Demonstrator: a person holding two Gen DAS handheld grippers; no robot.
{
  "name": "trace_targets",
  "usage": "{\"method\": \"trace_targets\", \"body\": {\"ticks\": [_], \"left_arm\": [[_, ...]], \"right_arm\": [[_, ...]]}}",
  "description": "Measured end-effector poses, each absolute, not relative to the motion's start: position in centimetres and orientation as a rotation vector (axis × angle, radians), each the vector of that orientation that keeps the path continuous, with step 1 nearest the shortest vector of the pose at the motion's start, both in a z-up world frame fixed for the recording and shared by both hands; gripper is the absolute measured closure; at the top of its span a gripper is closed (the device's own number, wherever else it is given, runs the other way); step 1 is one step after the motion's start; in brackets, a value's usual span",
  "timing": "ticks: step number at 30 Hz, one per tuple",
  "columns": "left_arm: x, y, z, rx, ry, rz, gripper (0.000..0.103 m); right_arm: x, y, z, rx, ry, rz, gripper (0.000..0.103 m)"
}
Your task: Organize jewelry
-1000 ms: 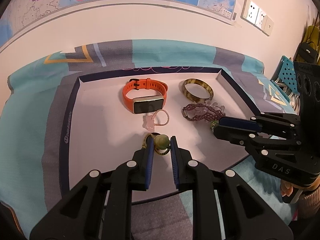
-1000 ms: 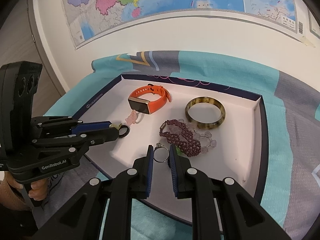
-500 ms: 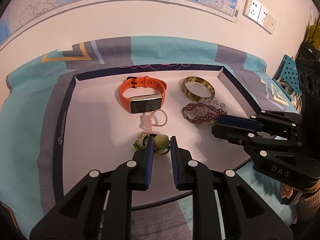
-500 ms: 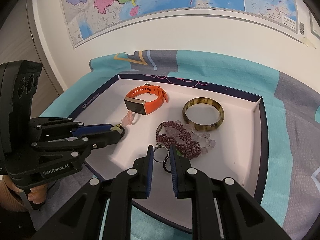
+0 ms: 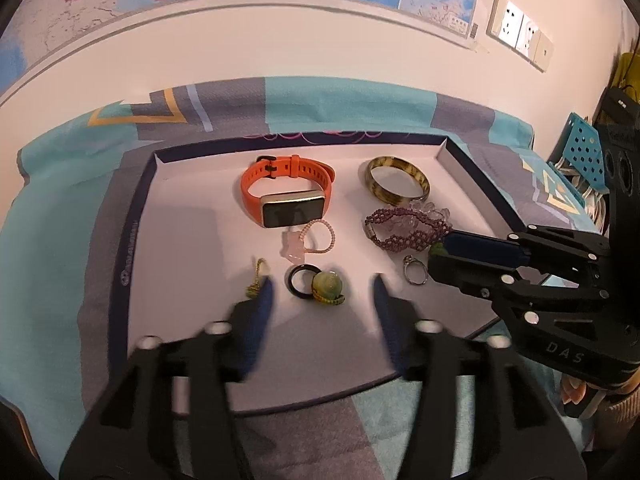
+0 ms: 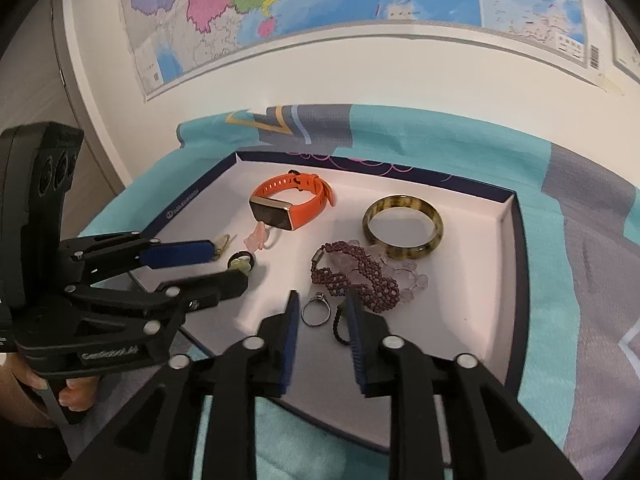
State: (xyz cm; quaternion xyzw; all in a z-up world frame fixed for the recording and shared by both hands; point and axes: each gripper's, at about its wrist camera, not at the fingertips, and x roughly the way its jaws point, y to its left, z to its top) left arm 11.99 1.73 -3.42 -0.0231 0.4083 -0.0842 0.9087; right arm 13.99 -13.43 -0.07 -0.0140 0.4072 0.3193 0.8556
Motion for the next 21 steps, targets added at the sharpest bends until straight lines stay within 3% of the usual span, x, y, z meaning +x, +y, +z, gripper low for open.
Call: {"method": "trace_targets", "body": {"ticks": [3, 4, 7, 11, 21], "left_arm": [[11.2, 2.0, -2.8, -0.042, 0.815, -0.165, 0.027], [10.7, 2.1, -2.6, -0.046, 0.801, -0.158, 0.017], [9.3, 2.7, -1.9, -0.049, 0.760, -0.141, 0.005], [7.5, 3.5, -1.4, -0.073, 0.739, -0.117, 0.006], [5.6, 4.7, -2.4, -0.106, 0.705, -0.099, 0.006]], "right_arm": [[13.2, -14.2, 0.4, -0.007, 0.839, 0.664, 0.068], [12.9, -14.4, 0.5, -0.001, 0.832, 0.658, 0.061], [11.9, -15.1, 1.0, 0.015, 0.809, 0.636, 0.044], [10.1, -15.8, 1.6, 0.023, 0.763, 0.596, 0.010], [8.8, -16.5, 0.9, 0.083, 0.771, 0.603, 0.007]]}}
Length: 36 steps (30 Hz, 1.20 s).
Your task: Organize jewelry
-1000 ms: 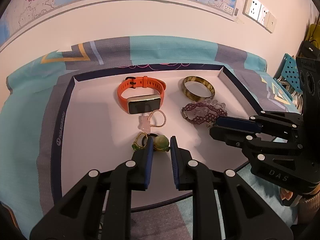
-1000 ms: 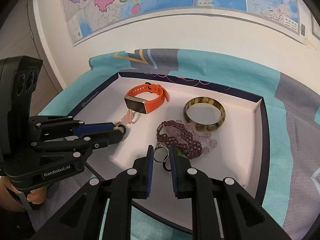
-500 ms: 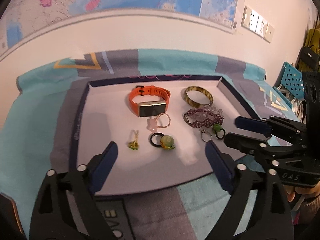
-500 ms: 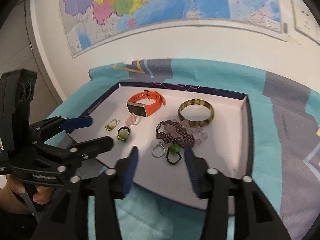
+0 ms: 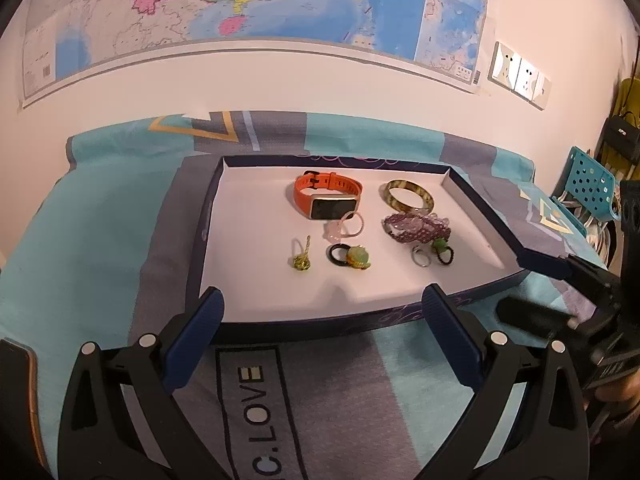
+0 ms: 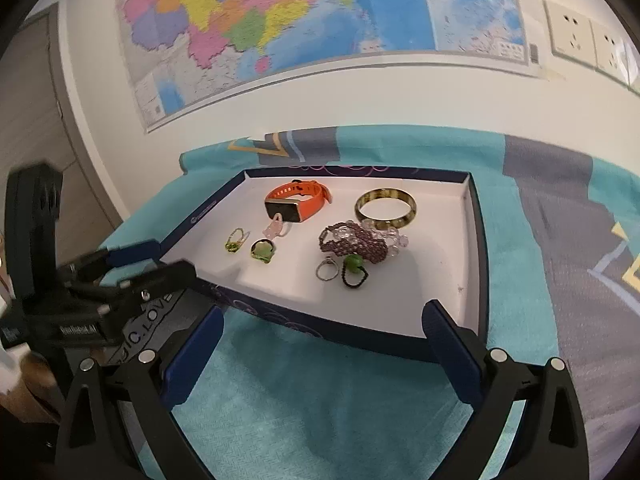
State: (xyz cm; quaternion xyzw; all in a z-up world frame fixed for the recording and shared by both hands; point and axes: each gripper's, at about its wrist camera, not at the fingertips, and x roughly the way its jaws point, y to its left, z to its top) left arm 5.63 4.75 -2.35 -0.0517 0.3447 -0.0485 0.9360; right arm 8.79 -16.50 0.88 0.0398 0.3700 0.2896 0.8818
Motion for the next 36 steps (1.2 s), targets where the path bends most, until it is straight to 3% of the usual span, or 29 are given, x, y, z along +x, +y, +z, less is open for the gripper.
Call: {"method": "trace_targets", "body": {"ticks": [8, 36], "left_arm": [[4.4, 8.3, -2.0, -0.313, 0.627, -0.153, 0.006], [4.2, 5.1, -1.8, -0.149, 0.730, -0.059, 0.006]], "right_arm": [[8.7, -17.0, 1.1, 0.117, 0.754, 0.610, 0.007], [6.5, -16.4, 1.6, 0.070, 0.764, 0.536, 0.007]]}}
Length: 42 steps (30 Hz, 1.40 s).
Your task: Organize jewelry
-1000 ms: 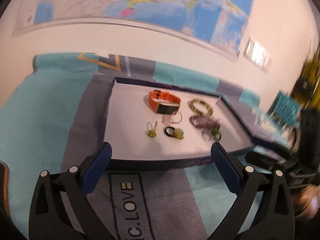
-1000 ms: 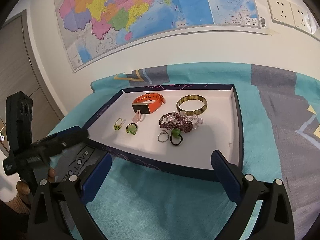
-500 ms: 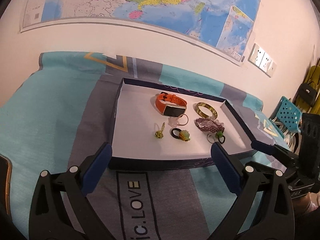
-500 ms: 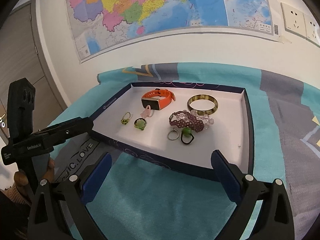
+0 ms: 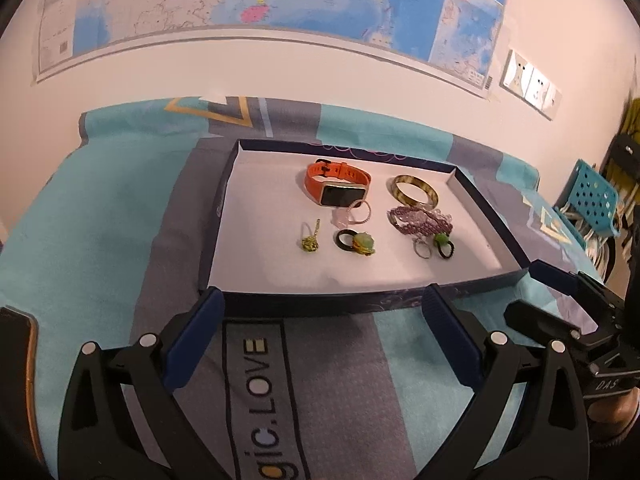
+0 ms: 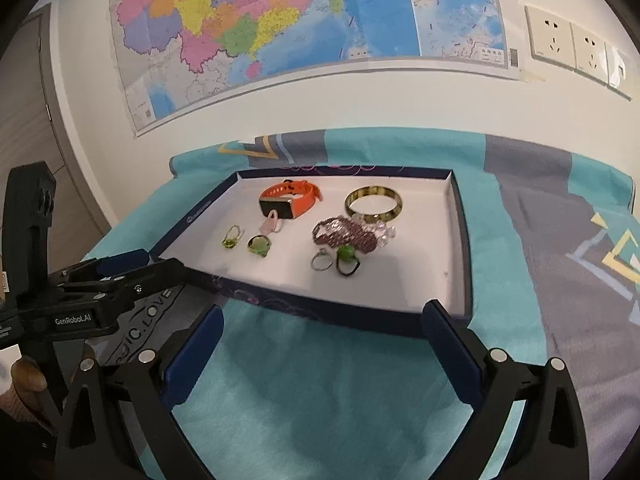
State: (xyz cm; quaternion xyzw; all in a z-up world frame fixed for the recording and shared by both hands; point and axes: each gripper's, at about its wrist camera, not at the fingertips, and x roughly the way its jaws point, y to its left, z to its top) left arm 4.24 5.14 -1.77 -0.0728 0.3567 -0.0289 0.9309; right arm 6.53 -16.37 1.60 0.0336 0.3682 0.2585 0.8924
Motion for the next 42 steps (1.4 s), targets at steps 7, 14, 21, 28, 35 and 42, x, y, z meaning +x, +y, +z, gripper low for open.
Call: {"method": "trace_targets", "body": {"ticks": [7, 14, 21, 28, 35, 42], "left_arm": [[3.3, 4.7, -0.5, -0.135, 0.731, -0.038, 0.006], [2.7, 3.9, 0.0, -0.090, 0.737, 0.009, 0.006], [2.5, 3.5, 0.0, -0.078, 0.744, 0.021, 0.006], [2.5, 3.5, -0.2, -0.071, 0.751, 0.038, 0.006], [2.4, 3.5, -0.6, -0.064, 0.764, 0.049, 0.006], [2.5, 3.5, -0.8, -0.066, 0.772, 0.057, 0.006]], "right_arm": [[5.4, -15.8, 2.0, 0.063, 0.764, 0.531, 0.007], [4.8, -16.1, 1.7, 0.068, 0.773, 0.516, 0.007], [4.8, -16.2, 1.5, 0.076, 0.780, 0.515, 0.007], [4.7, -16.3, 1.5, 0.074, 0.781, 0.515, 0.007], [4.8, -16.1, 1.5, 0.068, 0.785, 0.517, 0.007], [4.9, -16.1, 1.6, 0.066, 0.786, 0.518, 0.007]]}}
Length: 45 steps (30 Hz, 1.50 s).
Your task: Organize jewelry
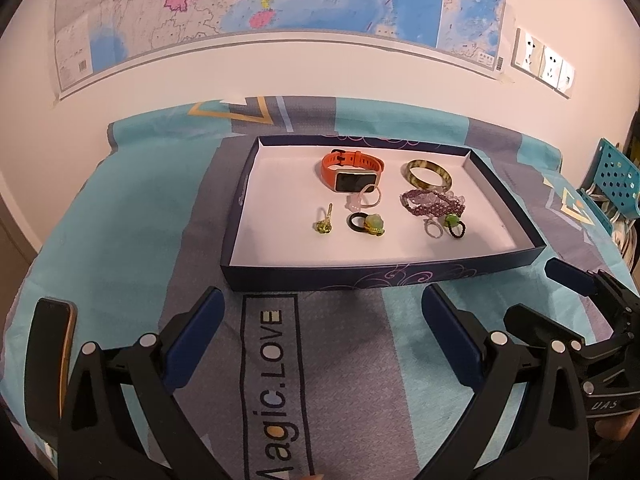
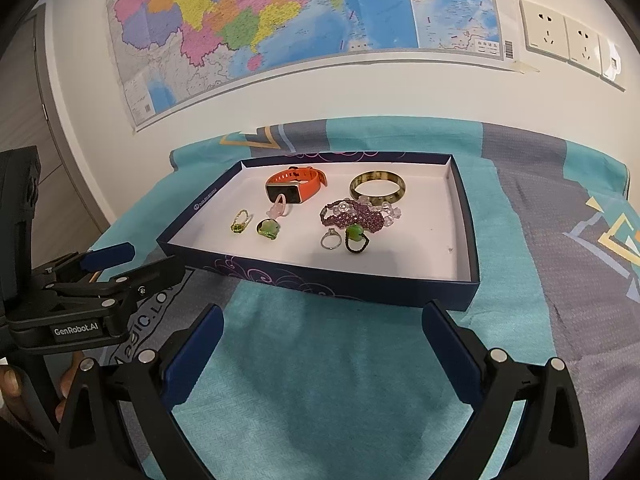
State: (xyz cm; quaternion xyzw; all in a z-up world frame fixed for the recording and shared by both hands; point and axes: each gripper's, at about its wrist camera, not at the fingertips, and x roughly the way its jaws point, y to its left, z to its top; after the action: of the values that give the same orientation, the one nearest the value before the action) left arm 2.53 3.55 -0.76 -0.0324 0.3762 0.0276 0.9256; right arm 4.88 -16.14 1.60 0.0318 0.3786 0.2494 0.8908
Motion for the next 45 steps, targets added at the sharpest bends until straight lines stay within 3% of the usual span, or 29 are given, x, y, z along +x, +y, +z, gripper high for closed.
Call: {"method": "trace_targets", "body": {"ticks": [45], "left_arm": [[2.48, 3.39, -1.55, -0.069, 0.792, 0.066, 0.006]], "right_arm": [[4.91, -15.94, 1.71, 0.051, 0.780, 0.515, 0.007]]}}
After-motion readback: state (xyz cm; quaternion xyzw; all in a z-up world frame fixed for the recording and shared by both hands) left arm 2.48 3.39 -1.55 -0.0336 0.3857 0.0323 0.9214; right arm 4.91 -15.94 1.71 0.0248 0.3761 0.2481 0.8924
